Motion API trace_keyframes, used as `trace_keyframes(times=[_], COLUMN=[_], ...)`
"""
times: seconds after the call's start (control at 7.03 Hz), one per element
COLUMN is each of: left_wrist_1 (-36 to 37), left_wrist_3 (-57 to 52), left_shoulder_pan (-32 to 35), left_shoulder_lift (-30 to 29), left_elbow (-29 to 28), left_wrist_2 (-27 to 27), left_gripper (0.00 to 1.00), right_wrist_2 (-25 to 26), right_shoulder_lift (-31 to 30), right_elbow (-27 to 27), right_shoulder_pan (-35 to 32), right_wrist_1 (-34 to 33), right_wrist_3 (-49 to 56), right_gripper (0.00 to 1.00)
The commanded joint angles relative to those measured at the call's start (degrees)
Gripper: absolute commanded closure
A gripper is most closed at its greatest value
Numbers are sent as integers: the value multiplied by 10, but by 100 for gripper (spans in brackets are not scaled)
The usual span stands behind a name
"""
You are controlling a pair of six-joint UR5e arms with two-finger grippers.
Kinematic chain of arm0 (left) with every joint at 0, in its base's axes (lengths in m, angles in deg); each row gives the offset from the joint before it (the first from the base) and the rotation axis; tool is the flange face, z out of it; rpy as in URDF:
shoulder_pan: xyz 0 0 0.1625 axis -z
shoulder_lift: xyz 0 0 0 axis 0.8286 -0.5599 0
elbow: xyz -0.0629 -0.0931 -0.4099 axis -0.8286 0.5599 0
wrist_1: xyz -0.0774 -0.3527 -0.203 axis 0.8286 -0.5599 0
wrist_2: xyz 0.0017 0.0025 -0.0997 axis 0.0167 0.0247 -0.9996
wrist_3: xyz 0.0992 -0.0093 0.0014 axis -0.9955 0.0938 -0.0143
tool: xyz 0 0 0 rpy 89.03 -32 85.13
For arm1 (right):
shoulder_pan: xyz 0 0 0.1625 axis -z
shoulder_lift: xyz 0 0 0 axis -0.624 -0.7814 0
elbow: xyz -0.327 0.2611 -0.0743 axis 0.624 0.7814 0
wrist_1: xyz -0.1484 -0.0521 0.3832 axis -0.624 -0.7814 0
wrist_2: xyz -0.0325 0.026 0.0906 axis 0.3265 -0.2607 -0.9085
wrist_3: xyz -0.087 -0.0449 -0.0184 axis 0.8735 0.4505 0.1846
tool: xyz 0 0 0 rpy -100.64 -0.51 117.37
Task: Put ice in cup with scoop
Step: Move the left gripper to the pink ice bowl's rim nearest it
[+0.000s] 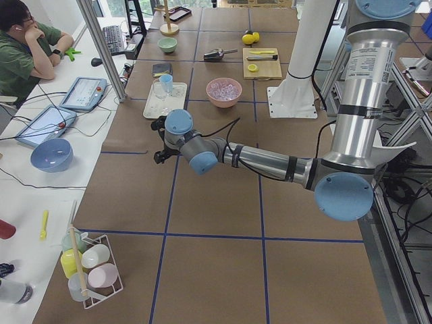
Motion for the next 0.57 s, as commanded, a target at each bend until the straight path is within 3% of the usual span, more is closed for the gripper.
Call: trace_keyframes(times=[0.0, 0.14, 0.43], left_wrist_1=[-64, -63, -57], left_wrist_3=[6, 16, 21], left_shoulder_pan=[-85, -144, -244], left_shoulder_lift=[-26, -52, -104], left_elbow=[10, 10, 4], left_wrist_2=[80, 132, 161], left_gripper=[0, 0, 0], right_wrist_2=[0, 0, 0], right_shoulder_lift=[0, 0, 0], right_elbow=[0, 0, -2], right_shoulder_pan=[2, 2, 2], right_wrist_1=[0, 0, 1], right_wrist_3=[0, 0, 1], right_gripper=[0, 0, 0])
